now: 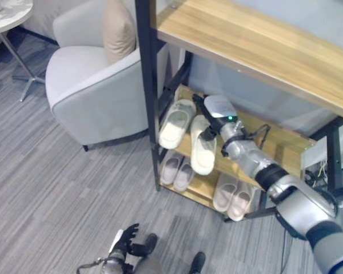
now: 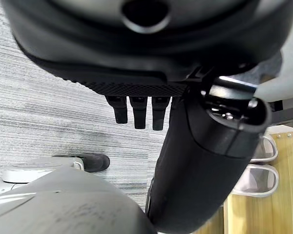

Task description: Arrange the slippers neatly on the shoe rack.

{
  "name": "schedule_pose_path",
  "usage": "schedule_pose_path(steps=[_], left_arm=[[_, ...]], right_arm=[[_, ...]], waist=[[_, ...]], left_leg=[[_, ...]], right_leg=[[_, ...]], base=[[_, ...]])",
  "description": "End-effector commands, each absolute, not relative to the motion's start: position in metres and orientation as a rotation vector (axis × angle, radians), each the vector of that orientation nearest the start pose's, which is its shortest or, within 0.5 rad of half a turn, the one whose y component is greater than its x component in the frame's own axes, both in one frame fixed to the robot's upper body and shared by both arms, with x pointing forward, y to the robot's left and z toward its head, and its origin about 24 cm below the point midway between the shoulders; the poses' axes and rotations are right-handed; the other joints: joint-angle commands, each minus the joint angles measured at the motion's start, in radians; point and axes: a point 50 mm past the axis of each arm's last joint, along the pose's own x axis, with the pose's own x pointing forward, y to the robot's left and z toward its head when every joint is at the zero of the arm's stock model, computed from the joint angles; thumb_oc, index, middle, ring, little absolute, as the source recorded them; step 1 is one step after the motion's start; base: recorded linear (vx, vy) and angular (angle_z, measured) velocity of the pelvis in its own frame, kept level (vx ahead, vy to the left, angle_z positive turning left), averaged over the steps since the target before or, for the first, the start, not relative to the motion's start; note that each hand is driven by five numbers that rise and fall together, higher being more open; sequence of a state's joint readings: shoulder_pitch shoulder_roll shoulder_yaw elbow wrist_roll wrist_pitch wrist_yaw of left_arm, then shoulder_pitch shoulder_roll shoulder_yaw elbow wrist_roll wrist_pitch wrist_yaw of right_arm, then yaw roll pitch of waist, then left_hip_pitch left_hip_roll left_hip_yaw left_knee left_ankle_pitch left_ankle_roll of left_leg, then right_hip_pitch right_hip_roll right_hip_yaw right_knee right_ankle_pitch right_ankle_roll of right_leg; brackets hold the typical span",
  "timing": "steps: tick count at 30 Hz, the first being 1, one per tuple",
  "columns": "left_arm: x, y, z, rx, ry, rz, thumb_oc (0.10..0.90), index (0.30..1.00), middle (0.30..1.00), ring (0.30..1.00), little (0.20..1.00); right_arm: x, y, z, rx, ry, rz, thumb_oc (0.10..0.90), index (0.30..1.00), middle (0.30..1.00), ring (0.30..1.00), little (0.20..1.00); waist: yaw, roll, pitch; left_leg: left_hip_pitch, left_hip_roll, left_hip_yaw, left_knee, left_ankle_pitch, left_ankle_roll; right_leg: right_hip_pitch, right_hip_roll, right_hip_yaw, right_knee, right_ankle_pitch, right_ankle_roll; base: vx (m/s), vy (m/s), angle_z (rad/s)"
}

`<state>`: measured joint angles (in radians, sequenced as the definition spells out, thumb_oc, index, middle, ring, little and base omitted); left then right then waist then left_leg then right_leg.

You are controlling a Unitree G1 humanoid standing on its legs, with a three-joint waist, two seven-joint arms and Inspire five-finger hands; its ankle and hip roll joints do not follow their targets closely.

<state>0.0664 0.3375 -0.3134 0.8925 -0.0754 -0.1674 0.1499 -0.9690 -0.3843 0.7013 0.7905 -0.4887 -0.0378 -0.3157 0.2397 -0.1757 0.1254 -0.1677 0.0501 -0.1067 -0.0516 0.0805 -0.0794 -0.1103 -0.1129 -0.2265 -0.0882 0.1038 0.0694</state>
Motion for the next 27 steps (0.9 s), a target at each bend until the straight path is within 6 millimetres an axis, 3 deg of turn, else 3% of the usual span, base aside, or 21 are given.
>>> schedule_pose_path(steps=[1,5,13,19,27], left_arm=[[0.136,0.215,-0.129,0.385,0.786,-0.017,0.8,0.9,0.9,0.9,0.9],[0.13,0.213,-0.132,0.371,0.806,-0.018,0.8,0.9,0.9,0.9,0.9],[0.124,0.212,-0.134,0.363,0.829,-0.024,0.8,0.9,0.9,0.9,0.9],[0.119,0.213,-0.137,0.361,0.859,-0.013,0.8,0.9,0.9,0.9,0.9],[0.119,0.214,-0.137,0.378,0.866,-0.01,0.8,0.9,0.9,0.9,0.9]], right_arm=[[0.396,-0.127,0.199,-1.225,-0.561,-0.028,0.8,0.9,0.9,0.9,0.9],[0.385,-0.133,0.185,-1.047,-0.535,-0.031,0.8,0.9,0.9,0.9,0.9],[0.371,-0.139,0.165,-0.911,-0.493,-0.006,0.8,0.9,0.9,0.9,0.9],[0.352,-0.146,0.131,-0.651,-0.382,-0.014,0.8,0.9,0.9,0.9,0.9],[0.342,-0.146,0.108,-0.46,-0.292,-0.035,0.8,0.9,0.9,0.9,0.9]], waist=[[-0.009,0.036,-0.038],[-0.03,0.049,-0.043],[-0.048,0.057,-0.048],[-0.067,0.063,-0.051],[-0.071,0.065,-0.05]], left_leg=[[0.069,-0.022,0.024,-0.029,-0.093,0.041],[0.079,-0.023,0.032,-0.032,-0.097,0.043],[0.091,-0.021,0.046,-0.035,-0.099,0.044],[0.099,-0.02,0.051,-0.036,-0.102,0.046],[0.103,-0.023,0.052,-0.036,-0.103,0.048]], right_leg=[[0.07,-0.025,0.025,0.002,-0.078,0.071],[0.074,-0.024,0.032,0.001,-0.08,0.07],[0.074,-0.022,0.043,0.001,-0.078,0.07],[0.079,-0.021,0.046,0.001,-0.077,0.069],[0.082,-0.022,0.044,0.001,-0.076,0.07]], base=[[0.0,0.0,0.0],[0.0,0.003,-0.07],[0.0,-0.001,-0.06],[-0.01,0.003,-0.03],[0.0,0.0,0.0]])
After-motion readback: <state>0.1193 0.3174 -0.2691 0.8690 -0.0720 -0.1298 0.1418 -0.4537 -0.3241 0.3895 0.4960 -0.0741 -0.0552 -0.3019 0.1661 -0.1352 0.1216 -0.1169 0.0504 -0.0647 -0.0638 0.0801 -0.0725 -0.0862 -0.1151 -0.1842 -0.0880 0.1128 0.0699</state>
